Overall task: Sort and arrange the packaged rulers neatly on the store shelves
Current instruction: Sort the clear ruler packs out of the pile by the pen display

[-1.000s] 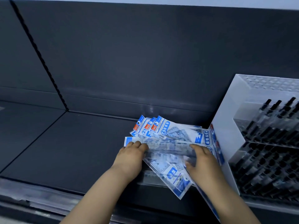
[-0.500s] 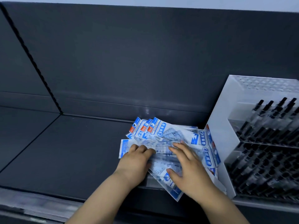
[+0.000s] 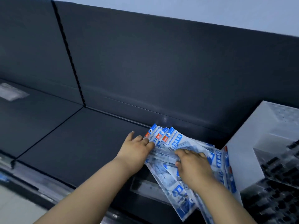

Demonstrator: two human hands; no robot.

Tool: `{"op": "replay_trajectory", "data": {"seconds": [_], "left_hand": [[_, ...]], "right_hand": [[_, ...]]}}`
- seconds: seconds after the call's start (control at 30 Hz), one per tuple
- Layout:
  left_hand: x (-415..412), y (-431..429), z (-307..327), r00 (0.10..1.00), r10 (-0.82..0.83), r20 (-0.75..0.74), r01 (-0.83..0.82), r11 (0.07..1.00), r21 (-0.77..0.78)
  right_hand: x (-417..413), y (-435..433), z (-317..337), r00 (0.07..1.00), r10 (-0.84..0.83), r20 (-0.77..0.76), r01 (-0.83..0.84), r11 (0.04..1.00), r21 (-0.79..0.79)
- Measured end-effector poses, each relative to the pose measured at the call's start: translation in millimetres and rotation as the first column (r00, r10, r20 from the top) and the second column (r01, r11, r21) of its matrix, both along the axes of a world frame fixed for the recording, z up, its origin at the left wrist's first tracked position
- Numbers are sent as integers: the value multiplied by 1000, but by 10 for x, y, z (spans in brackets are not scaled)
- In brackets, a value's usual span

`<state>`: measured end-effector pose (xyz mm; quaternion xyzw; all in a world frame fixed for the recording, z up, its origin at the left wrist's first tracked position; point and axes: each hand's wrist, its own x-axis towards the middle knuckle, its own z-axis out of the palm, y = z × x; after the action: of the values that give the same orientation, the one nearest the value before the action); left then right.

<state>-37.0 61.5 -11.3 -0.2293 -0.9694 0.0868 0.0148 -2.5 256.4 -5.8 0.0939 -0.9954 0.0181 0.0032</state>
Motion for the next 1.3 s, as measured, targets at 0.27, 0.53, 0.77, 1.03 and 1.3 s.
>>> {"op": "replay_trajectory", "data": {"seconds": [0.27,0.53,0.77,1.03,1.3], "left_hand": [[71,-1394,138,989,80,-128,-79,997,18],[265,-3546,432,946,122,-302,-116,993,37],[331,-4695,556,868,176,-465,-163,984,68],[-99,-5331,469,887,215,-408,-209,976,59],[-802,-6129,407,930,272,-249,-297,952,-68]], "right_hand": [[-225,-1333,245,980,178,-90,-176,984,26],[-210,-3424,501,932,311,-187,-329,941,-75],[-249,-4629,661,952,293,-91,-306,926,-221],[-772,-5304,601,952,302,44,-280,921,-269],[-1593,-6126,518,939,302,163,-231,908,-350]]}}
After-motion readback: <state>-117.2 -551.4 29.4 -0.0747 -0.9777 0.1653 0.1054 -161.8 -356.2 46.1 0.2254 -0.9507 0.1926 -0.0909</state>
